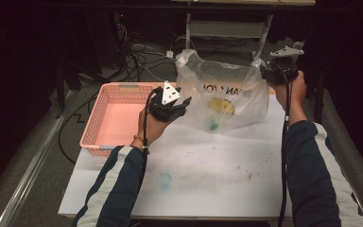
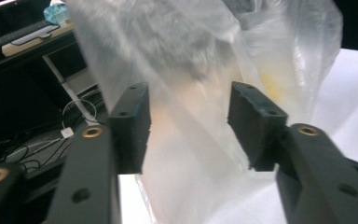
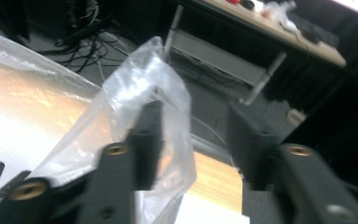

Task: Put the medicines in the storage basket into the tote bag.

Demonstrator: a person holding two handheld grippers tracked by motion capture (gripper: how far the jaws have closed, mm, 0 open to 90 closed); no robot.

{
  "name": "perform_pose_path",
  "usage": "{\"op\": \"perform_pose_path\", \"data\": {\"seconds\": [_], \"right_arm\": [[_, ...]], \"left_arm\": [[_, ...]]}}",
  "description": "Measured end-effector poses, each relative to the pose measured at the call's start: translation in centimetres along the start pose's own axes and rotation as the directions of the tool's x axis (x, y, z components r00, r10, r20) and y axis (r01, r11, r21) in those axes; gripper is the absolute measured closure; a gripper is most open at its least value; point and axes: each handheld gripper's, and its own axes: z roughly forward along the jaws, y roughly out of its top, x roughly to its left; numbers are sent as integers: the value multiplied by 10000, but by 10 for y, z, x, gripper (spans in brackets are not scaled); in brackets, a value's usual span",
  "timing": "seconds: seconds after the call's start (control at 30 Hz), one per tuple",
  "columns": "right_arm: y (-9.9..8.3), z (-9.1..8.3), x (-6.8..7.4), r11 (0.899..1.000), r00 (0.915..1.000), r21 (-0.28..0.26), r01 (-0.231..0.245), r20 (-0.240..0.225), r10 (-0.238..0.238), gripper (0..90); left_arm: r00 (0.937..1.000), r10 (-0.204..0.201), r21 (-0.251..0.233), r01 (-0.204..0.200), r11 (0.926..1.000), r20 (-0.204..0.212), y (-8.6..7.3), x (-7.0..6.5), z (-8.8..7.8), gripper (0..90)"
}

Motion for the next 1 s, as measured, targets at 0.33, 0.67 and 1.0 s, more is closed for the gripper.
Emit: {"op": "perform_pose_path", "data": {"seconds": [0.33,0.67,1.0], "right_arm": [[14,-26,3,9937,9936,-1110,156,-1092,-278,375],[0,-65,9,9762,9781,-2089,-580,-2075,137,333],[-51,-91,27,9728,9681,-2235,-614,-2506,35,336]], "left_arm": [[9982,136,480,-108,9988,-588,2,25,18,840],[9948,-301,449,346,9984,-973,6,33,10,737],[9980,-259,-714,218,9972,-575,-4,16,-47,448]]}}
